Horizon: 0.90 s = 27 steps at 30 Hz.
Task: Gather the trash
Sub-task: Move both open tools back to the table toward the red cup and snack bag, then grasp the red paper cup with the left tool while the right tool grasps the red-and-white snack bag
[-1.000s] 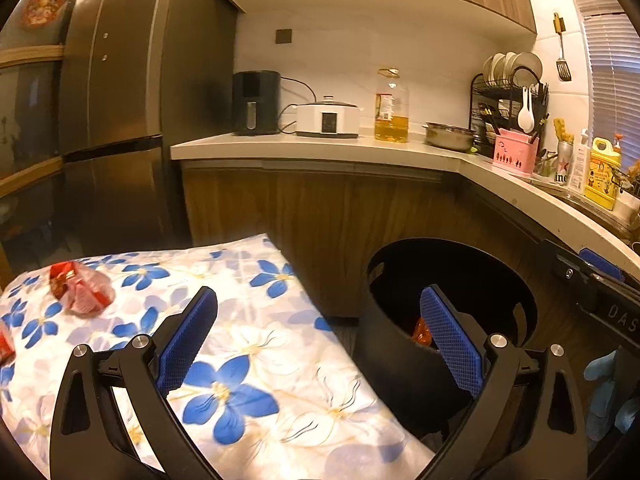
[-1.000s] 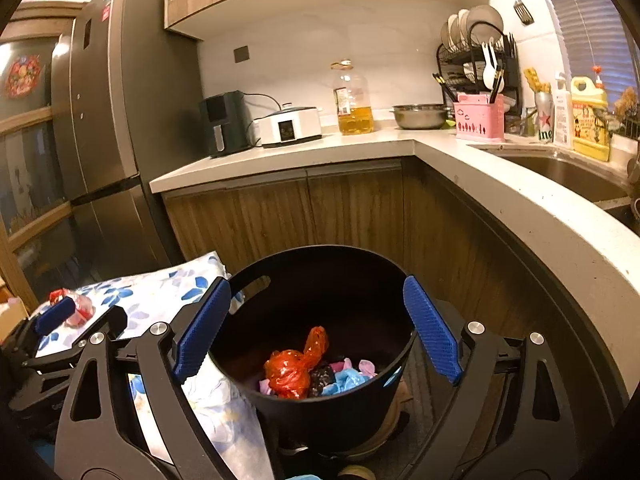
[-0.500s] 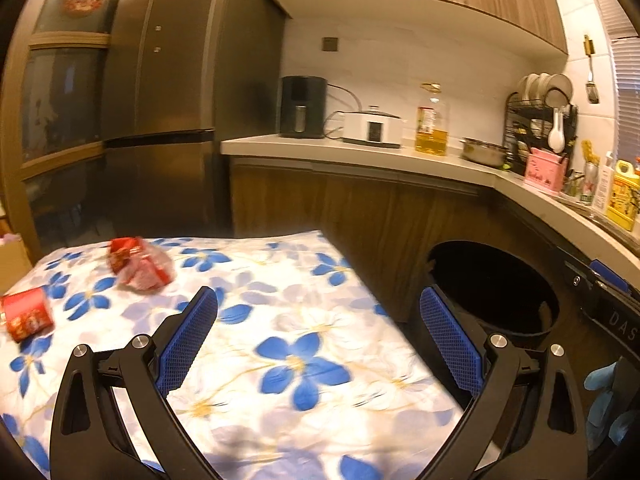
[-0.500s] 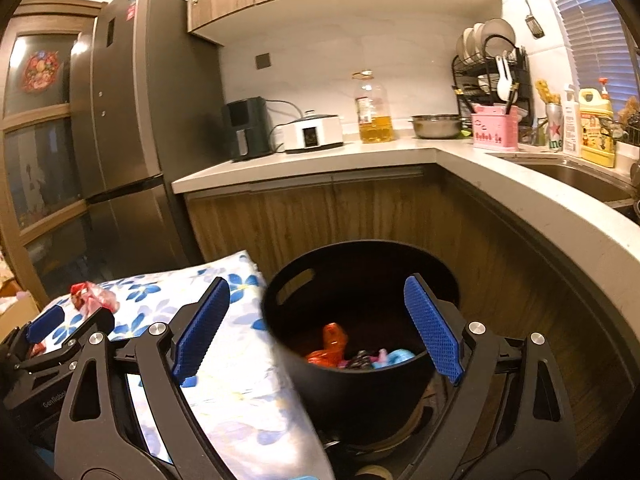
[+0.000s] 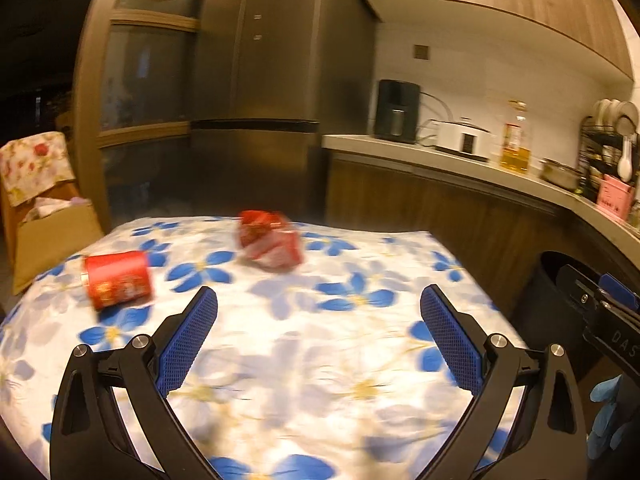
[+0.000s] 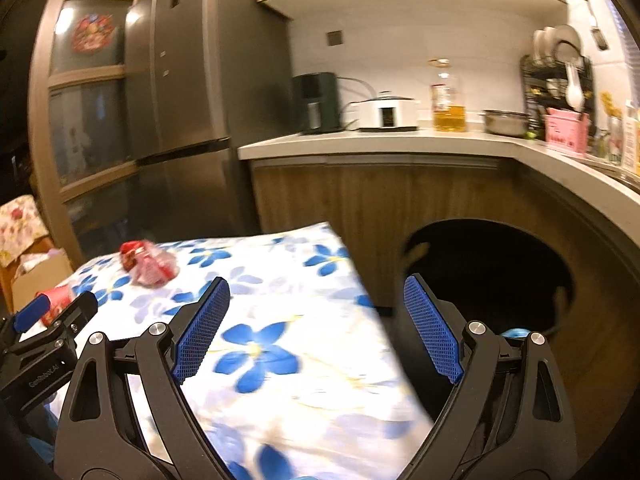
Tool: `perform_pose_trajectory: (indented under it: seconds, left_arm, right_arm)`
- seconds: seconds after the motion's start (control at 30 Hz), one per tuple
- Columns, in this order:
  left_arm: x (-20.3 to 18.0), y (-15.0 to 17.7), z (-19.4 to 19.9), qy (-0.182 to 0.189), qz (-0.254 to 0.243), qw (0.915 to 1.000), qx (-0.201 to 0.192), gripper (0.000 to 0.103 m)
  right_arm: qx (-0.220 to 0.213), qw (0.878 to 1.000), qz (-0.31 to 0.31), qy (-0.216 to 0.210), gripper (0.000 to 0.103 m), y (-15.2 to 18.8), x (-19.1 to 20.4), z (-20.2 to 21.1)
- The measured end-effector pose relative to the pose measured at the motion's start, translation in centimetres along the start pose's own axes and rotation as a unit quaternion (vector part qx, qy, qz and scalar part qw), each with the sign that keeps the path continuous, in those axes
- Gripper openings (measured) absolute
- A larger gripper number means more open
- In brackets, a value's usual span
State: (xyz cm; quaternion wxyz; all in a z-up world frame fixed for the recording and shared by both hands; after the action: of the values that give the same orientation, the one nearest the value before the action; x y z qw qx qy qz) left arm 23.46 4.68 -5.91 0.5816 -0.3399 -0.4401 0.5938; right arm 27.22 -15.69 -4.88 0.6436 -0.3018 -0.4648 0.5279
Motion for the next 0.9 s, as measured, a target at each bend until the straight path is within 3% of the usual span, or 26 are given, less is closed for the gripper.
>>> perform_pose_trajectory:
  seconds: [0.33,0.53,0.77,0.9]
  left_arm:
    - [11.2,2.3,-0.4,-0.094,0.048,0.9942,0.020,0.097]
    - [15.4,2.8,-0.8,-0.124,0.062,0.9900,0.026,0.097]
    - [18.2,3.3,-2.4,-0.110,0.087,0.9895,0.036,0.097]
    - [19.3,3.8,-3.6,-0.095,0.114,0.9876,0.052,0.091]
  right_arm:
    - [0.018,0.997,0.044,-0.064,0.088,2.3,9.4,-3.9]
    - [0.034,0.993,0.057,-0.094,0.088,3.7,14.0,-6.2]
    - [0.047,0.991,0.064,-0.110,0.088,4.6,17.7,-9.2]
    - [0.051,0.990,0.067,-0.116,0.088,4.3,19.4,-11.3]
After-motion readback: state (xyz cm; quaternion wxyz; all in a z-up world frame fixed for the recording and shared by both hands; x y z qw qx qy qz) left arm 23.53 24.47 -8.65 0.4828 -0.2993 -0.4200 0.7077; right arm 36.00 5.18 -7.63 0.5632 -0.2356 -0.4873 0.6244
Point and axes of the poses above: each gripper's, at about its wrist camera, not at the fingertips, and z roughly against the way its jaws point, x to its left, y to its underside, the point moved 10 cm from there along -z, roughly the way its jaws point, and after that the axes turned 11 degrees about -z, right-handed, at the moved point
